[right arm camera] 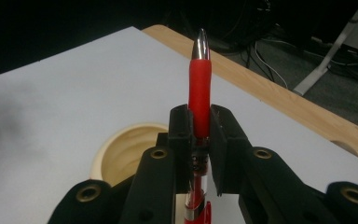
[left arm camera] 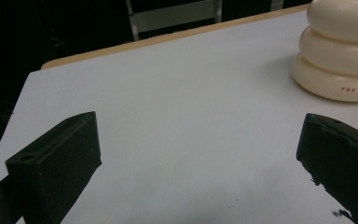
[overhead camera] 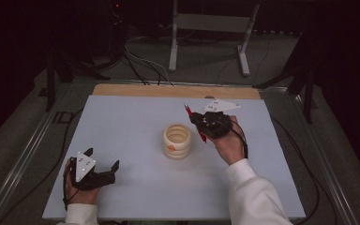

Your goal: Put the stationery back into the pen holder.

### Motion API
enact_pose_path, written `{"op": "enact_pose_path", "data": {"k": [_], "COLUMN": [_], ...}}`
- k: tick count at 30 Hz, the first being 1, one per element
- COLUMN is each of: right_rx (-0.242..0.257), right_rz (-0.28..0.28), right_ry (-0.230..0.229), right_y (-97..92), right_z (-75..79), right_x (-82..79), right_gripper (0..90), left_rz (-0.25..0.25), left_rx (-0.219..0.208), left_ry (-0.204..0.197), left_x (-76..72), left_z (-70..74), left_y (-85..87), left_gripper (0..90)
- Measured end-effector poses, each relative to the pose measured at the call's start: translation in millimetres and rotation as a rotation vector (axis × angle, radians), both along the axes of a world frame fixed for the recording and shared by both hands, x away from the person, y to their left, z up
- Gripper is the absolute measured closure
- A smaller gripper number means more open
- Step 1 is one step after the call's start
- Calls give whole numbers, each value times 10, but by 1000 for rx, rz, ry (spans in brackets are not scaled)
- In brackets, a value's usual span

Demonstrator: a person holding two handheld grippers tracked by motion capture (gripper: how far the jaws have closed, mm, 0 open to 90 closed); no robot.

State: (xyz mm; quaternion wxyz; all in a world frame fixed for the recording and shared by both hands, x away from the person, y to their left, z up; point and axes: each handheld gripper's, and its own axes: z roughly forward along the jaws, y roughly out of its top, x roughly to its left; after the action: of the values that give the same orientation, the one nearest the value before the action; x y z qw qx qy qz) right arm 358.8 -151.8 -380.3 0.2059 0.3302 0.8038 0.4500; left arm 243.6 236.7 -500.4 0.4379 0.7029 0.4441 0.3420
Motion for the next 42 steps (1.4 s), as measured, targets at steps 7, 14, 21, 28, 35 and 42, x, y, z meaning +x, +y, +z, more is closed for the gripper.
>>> {"op": "enact_pose_path", "data": {"k": [7,14,21,28,35,42], "right_rx": [28,41,54,80,106,110], "right_rz": [-8,5,11,11,17,33], "right_ry": [-18,-23,-33,-39,-37,-37], "right_y": [69,157,257,327,384,453], "right_z": [5,6,-29,-75,-131,-201], "right_x": [48,83,108,132,156,169], "right_gripper": [804,804,804,804,804,803], "left_rz": [0,-2,-3,-4,-2,-3], "left_rx": [0,3,2,1,0,0], "left_ry": [1,1,-1,-3,-3,-4], "left_x": [3,5,6,6,5,5], "left_z": [-3,-3,-3,-2,0,0], "left_y": [1,-2,0,0,5,4], "left_gripper": [3,3,2,2,3,3]}}
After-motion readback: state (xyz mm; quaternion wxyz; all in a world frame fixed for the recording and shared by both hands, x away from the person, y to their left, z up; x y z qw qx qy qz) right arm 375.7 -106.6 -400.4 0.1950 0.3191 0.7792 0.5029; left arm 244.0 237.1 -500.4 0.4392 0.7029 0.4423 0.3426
